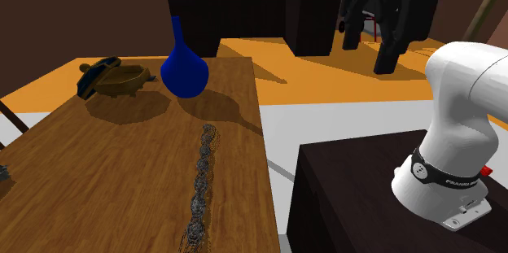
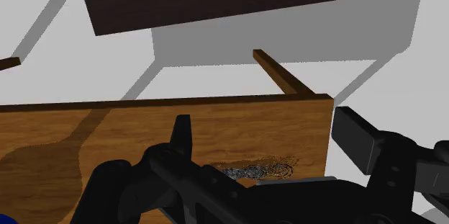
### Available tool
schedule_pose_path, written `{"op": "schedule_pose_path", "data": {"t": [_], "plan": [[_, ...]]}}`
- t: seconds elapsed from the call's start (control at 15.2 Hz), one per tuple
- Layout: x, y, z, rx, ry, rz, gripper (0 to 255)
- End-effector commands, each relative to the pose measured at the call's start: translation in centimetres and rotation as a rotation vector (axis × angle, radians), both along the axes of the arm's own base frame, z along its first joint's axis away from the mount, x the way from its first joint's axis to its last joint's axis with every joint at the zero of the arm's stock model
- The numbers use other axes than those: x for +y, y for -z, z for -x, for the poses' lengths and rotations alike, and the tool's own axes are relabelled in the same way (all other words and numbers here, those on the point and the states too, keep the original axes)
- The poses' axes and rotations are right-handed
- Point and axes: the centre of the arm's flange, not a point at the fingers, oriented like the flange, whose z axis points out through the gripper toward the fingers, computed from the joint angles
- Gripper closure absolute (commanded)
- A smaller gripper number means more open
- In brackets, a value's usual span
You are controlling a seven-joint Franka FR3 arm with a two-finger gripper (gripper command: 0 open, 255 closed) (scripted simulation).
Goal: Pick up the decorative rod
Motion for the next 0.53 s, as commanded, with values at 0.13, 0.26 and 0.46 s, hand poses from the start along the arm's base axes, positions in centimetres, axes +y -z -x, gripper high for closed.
{"op": "schedule_pose_path", "data": {"t": [0.13,0.26,0.46], "plan": [[-1.8,1.7,-0.8,-0.003,-0.092,-0.003,0],[-3.4,3.5,-1.8,-0.007,-0.184,-0.005,0],[-5.8,6.1,-3.5,-0.012,-0.321,-0.009,0]]}}
